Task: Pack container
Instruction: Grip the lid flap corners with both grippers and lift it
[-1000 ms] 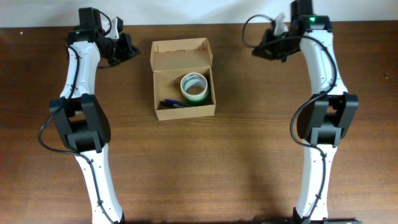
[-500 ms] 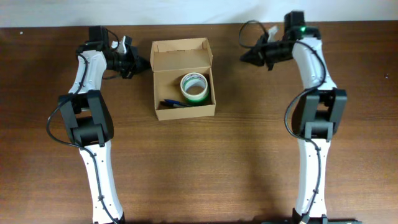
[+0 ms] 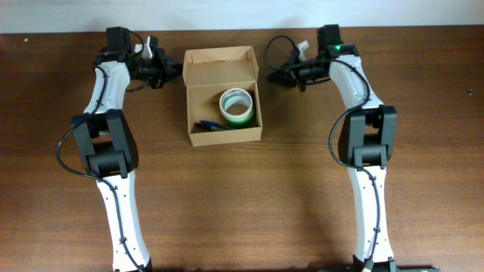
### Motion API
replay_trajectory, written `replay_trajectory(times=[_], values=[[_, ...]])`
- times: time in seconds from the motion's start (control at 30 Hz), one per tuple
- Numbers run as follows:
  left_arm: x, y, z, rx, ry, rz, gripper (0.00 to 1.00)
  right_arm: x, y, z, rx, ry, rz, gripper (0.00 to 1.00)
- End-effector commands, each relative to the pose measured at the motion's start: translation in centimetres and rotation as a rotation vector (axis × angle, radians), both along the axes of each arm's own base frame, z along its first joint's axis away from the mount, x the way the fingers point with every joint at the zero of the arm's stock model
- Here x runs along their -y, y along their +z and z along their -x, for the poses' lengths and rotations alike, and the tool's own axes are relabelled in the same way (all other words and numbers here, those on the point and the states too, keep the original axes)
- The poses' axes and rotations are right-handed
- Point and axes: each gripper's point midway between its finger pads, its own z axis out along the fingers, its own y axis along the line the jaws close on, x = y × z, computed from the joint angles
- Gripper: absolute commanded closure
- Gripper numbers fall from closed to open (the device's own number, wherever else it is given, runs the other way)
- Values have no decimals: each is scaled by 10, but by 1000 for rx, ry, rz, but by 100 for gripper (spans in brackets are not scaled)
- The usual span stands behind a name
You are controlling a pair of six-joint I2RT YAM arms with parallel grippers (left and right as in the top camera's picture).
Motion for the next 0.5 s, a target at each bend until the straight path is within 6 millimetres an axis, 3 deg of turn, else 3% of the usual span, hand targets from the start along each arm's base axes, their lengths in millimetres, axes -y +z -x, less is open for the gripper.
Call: replay_trajectory(times=[0.0, 0.3, 0.47], values=[[5, -1, -2, -32, 16, 44, 98, -14, 12, -2, 1, 5, -41, 96], [19, -20, 2, -73, -6, 86, 98, -39, 24, -10, 44, 23, -109, 96], [23, -13, -6, -34, -5, 106, 98, -45, 32, -12, 86, 45, -139, 96]])
